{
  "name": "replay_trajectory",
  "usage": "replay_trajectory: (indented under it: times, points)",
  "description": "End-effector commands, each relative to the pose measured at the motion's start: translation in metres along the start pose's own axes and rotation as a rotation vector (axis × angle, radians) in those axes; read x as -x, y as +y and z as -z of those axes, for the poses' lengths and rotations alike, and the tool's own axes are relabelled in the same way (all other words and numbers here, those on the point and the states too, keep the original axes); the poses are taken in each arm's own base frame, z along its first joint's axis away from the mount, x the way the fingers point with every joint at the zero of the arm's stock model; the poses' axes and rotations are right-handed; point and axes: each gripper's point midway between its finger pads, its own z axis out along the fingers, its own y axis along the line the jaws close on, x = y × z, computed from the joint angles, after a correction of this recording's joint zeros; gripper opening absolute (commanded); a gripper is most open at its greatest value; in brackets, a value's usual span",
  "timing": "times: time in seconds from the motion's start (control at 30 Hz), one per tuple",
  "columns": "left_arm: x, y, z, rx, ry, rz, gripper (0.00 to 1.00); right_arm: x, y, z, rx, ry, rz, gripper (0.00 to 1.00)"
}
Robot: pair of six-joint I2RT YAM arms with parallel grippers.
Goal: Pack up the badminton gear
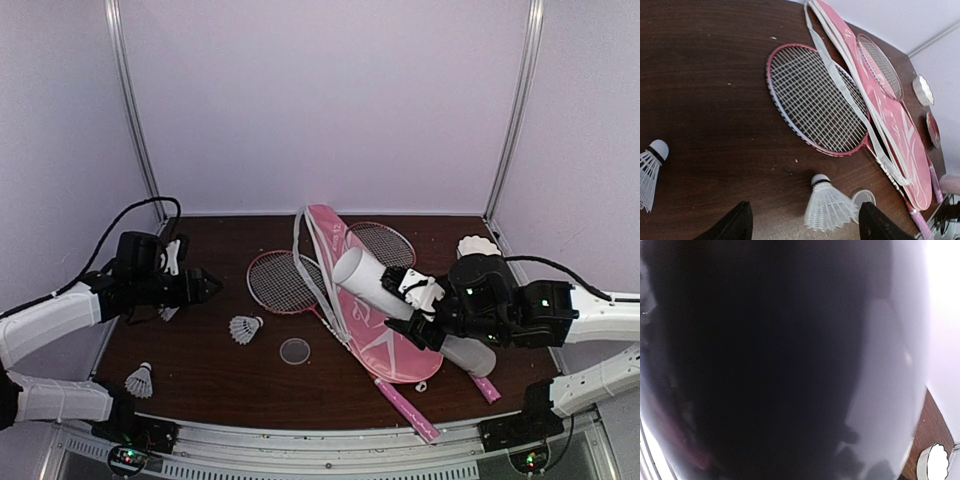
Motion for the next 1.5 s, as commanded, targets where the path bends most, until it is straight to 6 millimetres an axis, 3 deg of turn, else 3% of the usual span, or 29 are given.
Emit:
replay_trajectory:
  times: [0.0,0.23,0.4,0.53,0.67,0.9,1.1,1.17,1.47]
  points:
    - [-0.003,-0.039,0.003,-0.054,0.066,-0.215,0.76,0.011,-0.002,0.002,0.012,-0.015,-0.039,0.44]
    - [-0.008,-0.024,-0.008,0.030,0.073,-0.239,0.68,0.011,0.000,0.000,0.026,-0.012,-0.054,0.44]
    - [-0.020,-0.004,0.000,0.100,0.031,-0.162,0.70,0.013,0.000,0.002,0.032,-0.005,-0.036,0.44]
    - [-0.026,-0.013,-0.015,-0.003,-0.005,-0.064,0.70,0.012,0.000,0.001,0.030,-0.006,-0.046,0.44]
    - [-0.004,-0.013,-0.033,0.008,-0.028,-0.082,0.70,0.012,0.000,0.003,0.037,-0.011,-0.063,0.44]
    - [0.031,-0.028,-0.052,-0.153,0.062,-0.189,0.74,0.012,0.000,0.004,0.040,-0.010,-0.067,0.45]
    - [0.049,-0.001,-0.068,-0.158,0.124,-0.192,0.71,0.014,0.001,0.004,0.049,-0.007,-0.064,0.45]
    - [0.051,0.009,-0.074,-0.127,0.125,-0.197,0.70,0.014,0.002,0.005,0.051,-0.006,-0.063,0.44]
    - [0.039,0.014,-0.113,-0.195,0.201,-0.176,0.57,0.013,0.004,0.004,0.063,-0.005,-0.063,0.44]
